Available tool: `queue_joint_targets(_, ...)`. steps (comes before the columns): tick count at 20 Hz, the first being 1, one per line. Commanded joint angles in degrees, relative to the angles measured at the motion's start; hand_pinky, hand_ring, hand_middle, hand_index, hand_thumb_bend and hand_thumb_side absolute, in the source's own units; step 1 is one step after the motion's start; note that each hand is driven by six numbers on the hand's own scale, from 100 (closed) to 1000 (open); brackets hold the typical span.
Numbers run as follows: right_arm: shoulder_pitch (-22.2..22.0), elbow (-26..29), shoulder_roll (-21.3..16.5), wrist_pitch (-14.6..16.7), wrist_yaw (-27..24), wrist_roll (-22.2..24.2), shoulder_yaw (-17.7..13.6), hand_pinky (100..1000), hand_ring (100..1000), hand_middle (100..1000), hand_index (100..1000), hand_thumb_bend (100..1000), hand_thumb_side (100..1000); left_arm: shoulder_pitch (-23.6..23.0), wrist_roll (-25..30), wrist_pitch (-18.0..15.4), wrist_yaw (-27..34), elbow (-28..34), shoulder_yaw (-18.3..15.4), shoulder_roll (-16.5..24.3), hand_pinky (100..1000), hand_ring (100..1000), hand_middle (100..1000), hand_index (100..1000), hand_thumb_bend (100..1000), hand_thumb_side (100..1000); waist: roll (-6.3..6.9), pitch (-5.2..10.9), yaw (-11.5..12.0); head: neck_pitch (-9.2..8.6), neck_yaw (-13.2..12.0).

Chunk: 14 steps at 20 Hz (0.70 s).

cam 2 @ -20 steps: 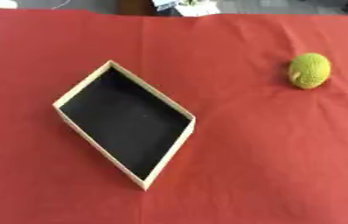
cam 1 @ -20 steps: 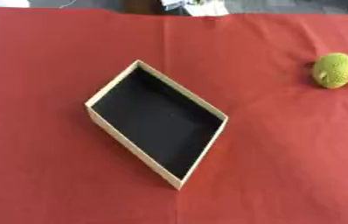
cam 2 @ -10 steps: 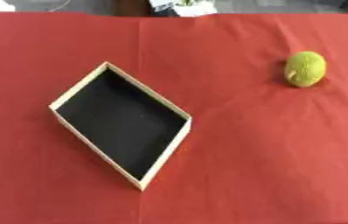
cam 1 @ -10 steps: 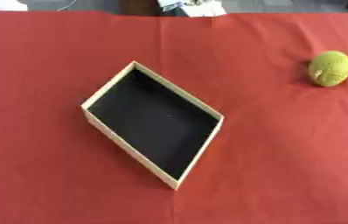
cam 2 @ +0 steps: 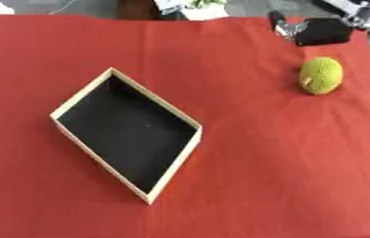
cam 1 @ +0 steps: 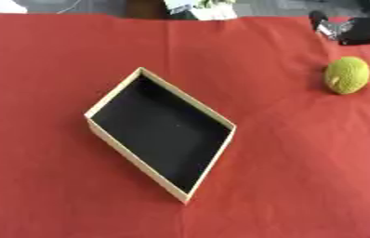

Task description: Pick up objects on the table and place them in the box.

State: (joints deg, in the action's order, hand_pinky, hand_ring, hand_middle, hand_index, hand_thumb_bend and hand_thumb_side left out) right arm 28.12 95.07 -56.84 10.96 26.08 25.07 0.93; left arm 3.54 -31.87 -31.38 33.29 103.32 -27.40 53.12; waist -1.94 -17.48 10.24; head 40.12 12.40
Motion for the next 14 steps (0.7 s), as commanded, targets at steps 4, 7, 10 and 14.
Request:
queue_joint_targets(4, 0.1, 1.9, -3.1, 2.3, 2.3, 10.2, -1.1, 961, 963, 936, 975, 100, 519, 0.3, -0.1, -0.2, -1.1, 0.3, -1.1, 2.2, 586, 615, 662, 703, 173, 696, 0.00, 1.07, 0.0, -0.73, 0.0)
queue_joint_targets(7, 0.0, 2.2, -3.2, 3.3, 3.3, 12.9, -2.1, 978, 969, 924, 968, 100, 293, 0.1, -0.3, -0.1, -1.5, 0.5, -1.0, 2.0, 585, 615, 662, 702, 172, 696, 0.01, 1.08, -0.1, -0.66, -0.2)
queue_joint_targets(10, 0.0, 1.3, -3.4, 3.9, 3.4, 14.5, -3.1, 978, 969, 920, 971, 183, 100, -0.1, -0.1, 0.1, -1.7, 0.5, -0.9, 1.8, 584, 614, 662, 701, 172, 696, -0.04, 1.11, -0.3, -0.56, -0.3)
queue_joint_targets(14, -0.3, -0.8, -4.0, 3.3, 4.6, 15.5, -4.1, 985, 965, 917, 967, 318, 100, -0.2, 0.2, 0.5, -1.7, 0.4, -0.8, 1.6, 583, 613, 661, 700, 171, 695, -0.17, 1.09, -0.5, -0.45, -0.6)
